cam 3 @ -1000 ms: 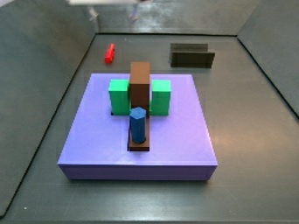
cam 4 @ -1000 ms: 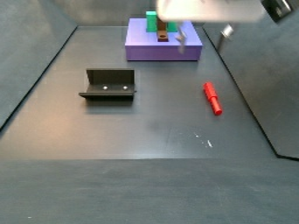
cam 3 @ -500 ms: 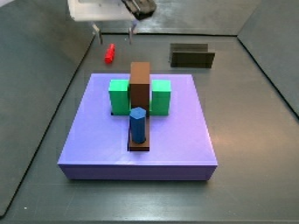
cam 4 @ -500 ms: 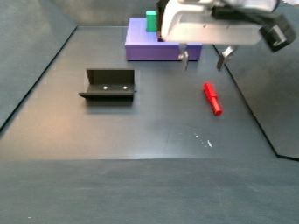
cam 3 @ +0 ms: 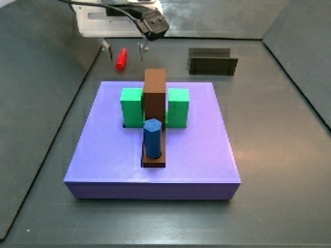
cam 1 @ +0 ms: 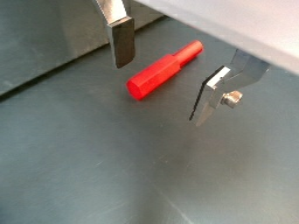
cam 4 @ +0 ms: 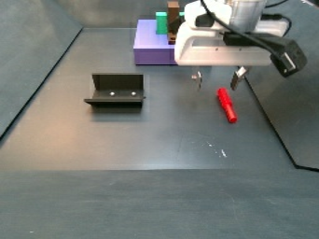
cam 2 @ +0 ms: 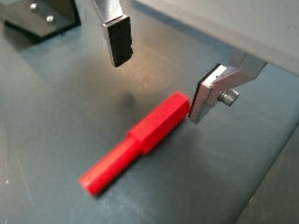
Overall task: Pick up the red object. Move up. Place the red object on the fixture. Regrasp the red object. Move to above the board. Insert the red object.
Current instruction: Pick up the red object.
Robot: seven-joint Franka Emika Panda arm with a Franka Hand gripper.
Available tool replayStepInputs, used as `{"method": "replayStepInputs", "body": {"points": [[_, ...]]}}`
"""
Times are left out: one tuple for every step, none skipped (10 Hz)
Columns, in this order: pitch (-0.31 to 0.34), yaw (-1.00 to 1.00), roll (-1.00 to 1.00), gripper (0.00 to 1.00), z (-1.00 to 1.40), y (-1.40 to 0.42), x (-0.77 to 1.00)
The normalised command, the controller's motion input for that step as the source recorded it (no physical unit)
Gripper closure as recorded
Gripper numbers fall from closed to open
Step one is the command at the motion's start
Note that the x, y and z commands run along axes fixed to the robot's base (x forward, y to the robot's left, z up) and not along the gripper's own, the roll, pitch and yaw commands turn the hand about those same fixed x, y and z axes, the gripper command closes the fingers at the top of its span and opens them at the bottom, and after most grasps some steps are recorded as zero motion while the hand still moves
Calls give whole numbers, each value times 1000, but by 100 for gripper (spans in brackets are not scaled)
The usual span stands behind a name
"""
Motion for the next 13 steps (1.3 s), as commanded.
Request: {"method": "replayStepInputs", "body": {"points": [[0,-71,0,0,-129,177,0],[0,-37,0,0,-26,0,0],[0,-43,0,0,-11,0,0],[-10,-23,0,0,-29,-46,0],[-57,-57,0,0,-120,-60,0],[-179,-31,-61,0,-266,-40,-66],[-154,-34,-60,0,-200,0,-46],[-89,-14,0,0,-117,0,-26],[-46,0,0,0,-66,0,-20],[-34,0,0,0,-49,0,-6],[-74,-3,0,0,-146,0,-26],[-87,-11,0,0,-209,0,-37],[-54,0,0,0,-134,0,-11]]}}
